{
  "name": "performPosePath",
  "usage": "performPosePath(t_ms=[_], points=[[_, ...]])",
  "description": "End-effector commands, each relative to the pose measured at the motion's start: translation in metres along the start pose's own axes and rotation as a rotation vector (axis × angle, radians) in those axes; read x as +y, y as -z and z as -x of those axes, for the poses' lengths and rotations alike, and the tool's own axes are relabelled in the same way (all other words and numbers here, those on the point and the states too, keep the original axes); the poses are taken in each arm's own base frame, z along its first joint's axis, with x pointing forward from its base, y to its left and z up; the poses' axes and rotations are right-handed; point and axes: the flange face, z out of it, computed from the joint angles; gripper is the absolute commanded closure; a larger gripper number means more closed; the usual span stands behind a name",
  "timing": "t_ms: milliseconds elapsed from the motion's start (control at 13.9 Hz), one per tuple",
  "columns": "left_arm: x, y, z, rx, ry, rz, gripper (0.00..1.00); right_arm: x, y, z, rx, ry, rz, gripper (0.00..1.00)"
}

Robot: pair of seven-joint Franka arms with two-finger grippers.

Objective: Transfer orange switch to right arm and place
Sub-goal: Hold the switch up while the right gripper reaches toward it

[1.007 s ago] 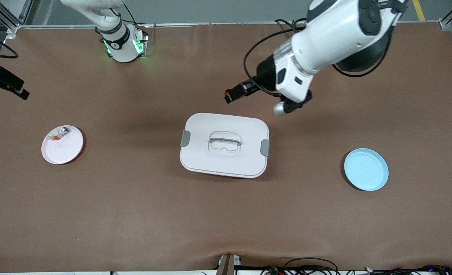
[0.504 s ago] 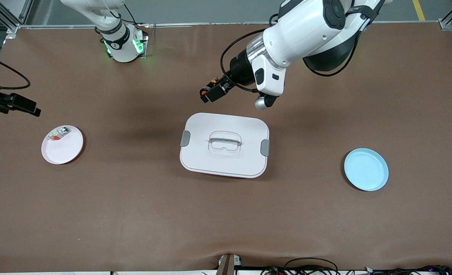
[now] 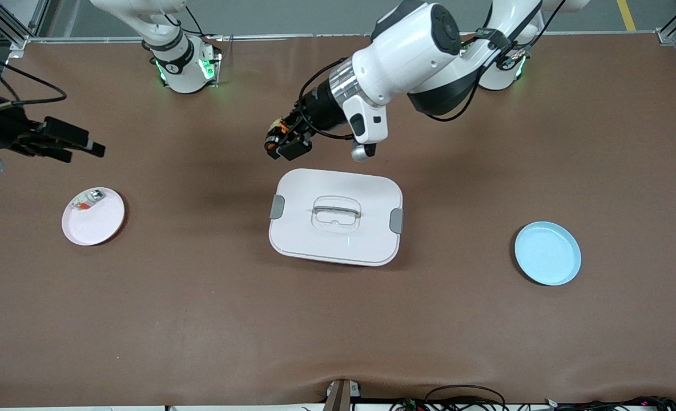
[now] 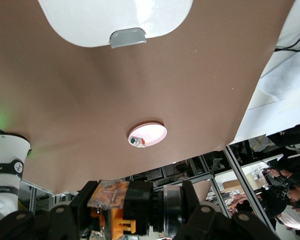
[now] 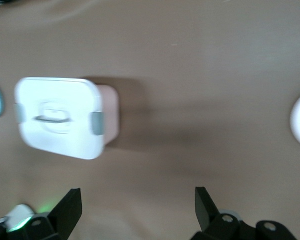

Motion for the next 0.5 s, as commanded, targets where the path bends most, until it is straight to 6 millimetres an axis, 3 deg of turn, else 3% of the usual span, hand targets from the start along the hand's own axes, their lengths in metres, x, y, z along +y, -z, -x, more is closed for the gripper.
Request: performPosePath(t_ms=[0,144,432], points=[[0.003,0.005,0.008,-0.002,0.122,0.021,0.72,-0.017,-0.025,0.033,0.033,-0.011,-0.134,0.0],[0.001,0.005,0.008,0.015,0.197,0.012,0.72,-0.025,-0.039,0.043,0.039,-0.029,-0.226,0.0],[-0.017,-0.011,0.022,0.035,0.199,-0.011,0.72,-0.074,-0.062,0.052,0.016,0.038,-0.273,0.0]])
